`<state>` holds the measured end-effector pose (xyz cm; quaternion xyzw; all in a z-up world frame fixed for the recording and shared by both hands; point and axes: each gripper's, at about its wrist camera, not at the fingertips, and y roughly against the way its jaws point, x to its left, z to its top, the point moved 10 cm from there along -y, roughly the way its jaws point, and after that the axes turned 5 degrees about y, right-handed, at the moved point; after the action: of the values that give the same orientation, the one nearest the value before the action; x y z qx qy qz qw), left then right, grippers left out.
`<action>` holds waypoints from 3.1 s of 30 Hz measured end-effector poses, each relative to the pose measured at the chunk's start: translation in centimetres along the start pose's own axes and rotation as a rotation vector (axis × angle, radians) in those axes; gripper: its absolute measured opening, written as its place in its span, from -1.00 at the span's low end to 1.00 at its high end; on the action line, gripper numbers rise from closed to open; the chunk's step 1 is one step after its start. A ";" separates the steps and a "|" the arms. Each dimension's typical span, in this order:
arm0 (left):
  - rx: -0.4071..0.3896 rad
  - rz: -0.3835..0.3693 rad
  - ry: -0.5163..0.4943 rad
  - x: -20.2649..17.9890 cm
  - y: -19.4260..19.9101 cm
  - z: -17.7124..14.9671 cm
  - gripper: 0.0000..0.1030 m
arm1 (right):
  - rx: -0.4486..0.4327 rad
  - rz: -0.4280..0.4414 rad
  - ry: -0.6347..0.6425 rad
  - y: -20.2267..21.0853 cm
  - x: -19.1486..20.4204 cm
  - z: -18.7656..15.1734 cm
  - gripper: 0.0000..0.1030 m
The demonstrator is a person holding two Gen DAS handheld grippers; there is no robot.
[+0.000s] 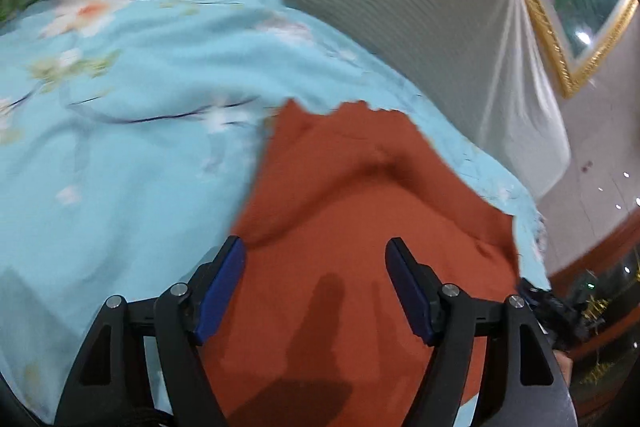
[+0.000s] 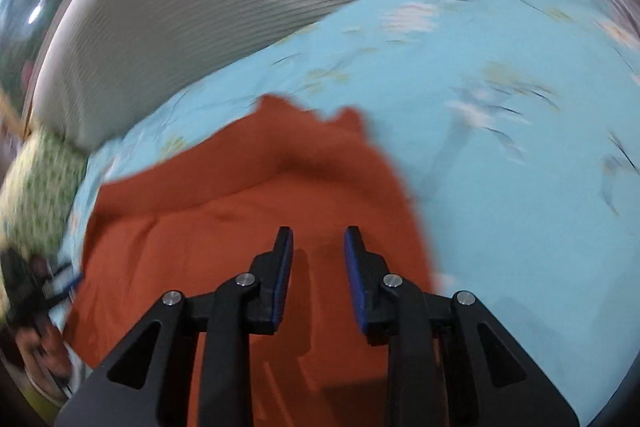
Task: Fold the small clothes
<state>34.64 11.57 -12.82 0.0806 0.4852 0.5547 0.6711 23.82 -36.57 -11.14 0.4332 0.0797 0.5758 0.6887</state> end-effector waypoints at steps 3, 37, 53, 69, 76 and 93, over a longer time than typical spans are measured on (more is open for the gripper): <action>0.015 0.031 0.036 1.7 1.6 -1.5 0.44 | -0.041 -0.018 -0.045 2.7 -1.6 -0.2 -0.44; -0.030 -0.137 0.320 -1.8 2.9 -8.2 0.57 | 0.074 0.279 0.064 9.7 9.8 -12.2 -0.16; -0.091 -0.166 0.010 -8.9 1.1 -3.6 -0.76 | 0.083 0.245 0.044 7.1 7.6 -9.4 -0.16; 0.110 -0.235 -0.451 -23.2 -7.6 -12.7 -0.76 | 0.198 0.378 0.064 1.2 8.0 -2.1 -0.09; 0.078 -0.187 -0.523 -23.8 -8.2 -13.5 -0.76 | 0.328 0.492 0.228 -2.2 16.2 -1.0 0.65; 0.051 -0.156 -0.578 -25.7 -8.3 -12.3 -0.72 | 0.408 0.419 0.349 -6.9 18.8 0.8 -0.68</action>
<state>33.30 -17.94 -10.11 0.2142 0.2926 0.4433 0.8197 35.43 -20.46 -8.07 0.4639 0.2192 0.7424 0.4307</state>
